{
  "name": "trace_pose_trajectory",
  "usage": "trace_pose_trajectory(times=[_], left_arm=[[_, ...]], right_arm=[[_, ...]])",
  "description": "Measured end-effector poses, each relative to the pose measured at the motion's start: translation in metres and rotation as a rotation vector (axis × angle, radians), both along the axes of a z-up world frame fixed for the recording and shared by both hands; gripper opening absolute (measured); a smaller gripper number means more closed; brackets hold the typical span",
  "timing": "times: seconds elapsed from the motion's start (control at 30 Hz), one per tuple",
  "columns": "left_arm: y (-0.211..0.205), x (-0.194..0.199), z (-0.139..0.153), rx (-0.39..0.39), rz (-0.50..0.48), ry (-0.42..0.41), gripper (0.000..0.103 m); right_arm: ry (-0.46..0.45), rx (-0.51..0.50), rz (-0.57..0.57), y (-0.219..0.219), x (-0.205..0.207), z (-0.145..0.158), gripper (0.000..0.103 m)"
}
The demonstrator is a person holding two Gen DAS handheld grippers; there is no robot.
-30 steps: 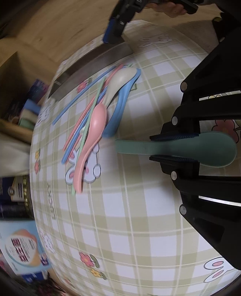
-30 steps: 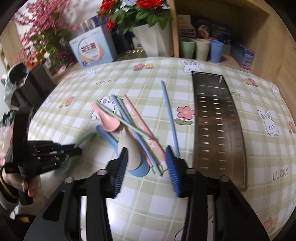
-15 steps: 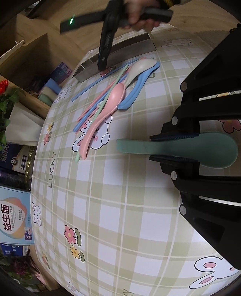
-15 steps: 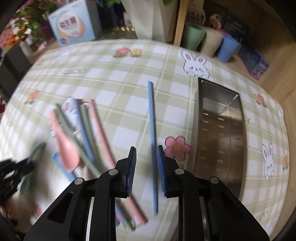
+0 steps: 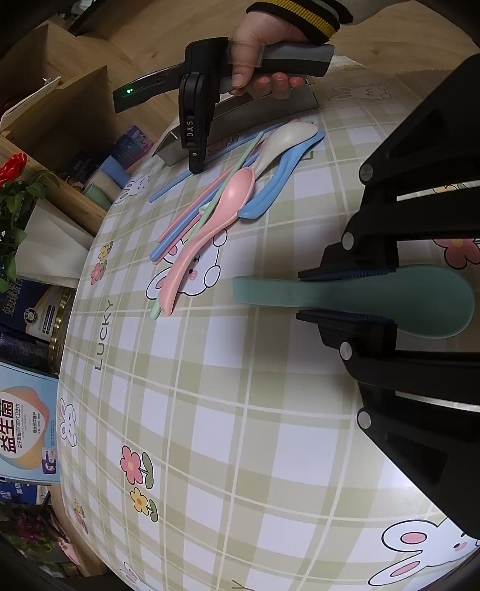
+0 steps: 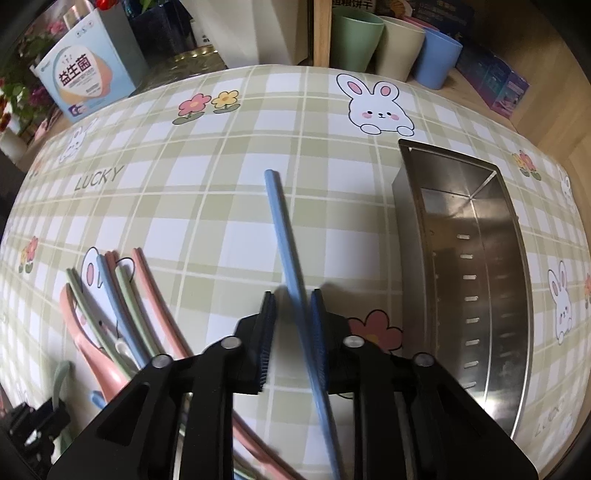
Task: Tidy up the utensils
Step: 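Grasp the blue chopstick with the right tool while the left tool holds the green spoon, then lower the blue chopstick into the steel tray and open the right tool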
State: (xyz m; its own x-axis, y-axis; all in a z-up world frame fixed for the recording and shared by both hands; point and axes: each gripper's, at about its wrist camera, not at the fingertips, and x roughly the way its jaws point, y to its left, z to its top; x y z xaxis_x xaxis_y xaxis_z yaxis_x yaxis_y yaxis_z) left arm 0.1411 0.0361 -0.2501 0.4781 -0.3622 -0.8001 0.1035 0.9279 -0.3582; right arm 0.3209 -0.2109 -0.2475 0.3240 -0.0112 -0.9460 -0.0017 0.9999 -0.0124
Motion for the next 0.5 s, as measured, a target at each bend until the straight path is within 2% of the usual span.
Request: trace_pose_trajectory(times=[0.17, 0.3, 0.43, 0.5], left_arm=[[-0.001, -0.001, 0.0, 0.006, 0.003, -0.005, 0.015], [-0.003, -0.001, 0.0, 0.018, 0.006, -0.008, 0.016], [-0.003, -0.001, 0.0, 0.013, 0.014, -0.005, 0.016], [-0.004, -0.001, 0.001, 0.021, 0.015, -0.007, 0.016]], right_arm=[[-0.023, -0.028, 0.008, 0.005, -0.012, 0.0, 0.007], [-0.08, -0.063, 0.027, 0.005, -0.03, 0.004, 0.007], [-0.161, -0.038, 0.035, 0.001, -0.049, 0.02, 0.007], [-0.198, 0.006, 0.036, -0.002, -0.064, 0.03, 0.006]])
